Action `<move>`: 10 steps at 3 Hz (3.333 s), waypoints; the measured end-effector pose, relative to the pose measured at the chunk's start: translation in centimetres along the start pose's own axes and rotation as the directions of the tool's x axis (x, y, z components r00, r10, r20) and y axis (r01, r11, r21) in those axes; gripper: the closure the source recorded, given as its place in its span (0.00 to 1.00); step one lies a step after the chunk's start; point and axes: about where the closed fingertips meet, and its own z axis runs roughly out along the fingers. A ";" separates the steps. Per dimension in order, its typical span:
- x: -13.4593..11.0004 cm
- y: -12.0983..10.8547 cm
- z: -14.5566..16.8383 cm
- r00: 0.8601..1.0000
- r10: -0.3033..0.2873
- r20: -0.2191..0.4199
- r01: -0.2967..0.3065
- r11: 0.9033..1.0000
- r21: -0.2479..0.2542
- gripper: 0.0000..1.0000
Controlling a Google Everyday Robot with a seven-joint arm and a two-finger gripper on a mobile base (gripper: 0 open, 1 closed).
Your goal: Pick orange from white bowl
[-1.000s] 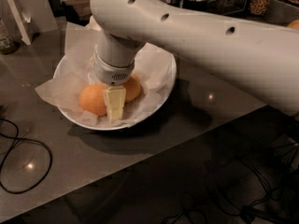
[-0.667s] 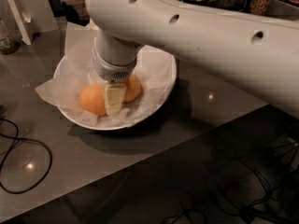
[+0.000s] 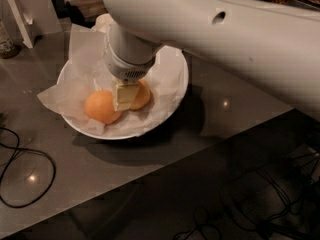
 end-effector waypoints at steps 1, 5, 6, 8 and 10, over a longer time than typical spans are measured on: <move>-0.7 -0.1 1.3 0.994 -0.007 0.105 0.013 0.998 -0.065 0.06; 0.5 2.2 5.9 0.977 0.096 0.189 -0.042 0.962 -0.269 0.47; 1.0 2.7 7.2 0.978 0.115 0.177 -0.055 0.949 -0.310 0.28; 0.8 2.7 8.0 0.978 0.117 0.172 -0.053 0.939 -0.341 0.29; -1.6 3.2 8.4 0.992 0.058 0.108 -0.015 0.934 -0.357 0.40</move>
Offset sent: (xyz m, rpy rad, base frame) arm 0.0067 0.0258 -0.0480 0.1215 0.3129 0.1877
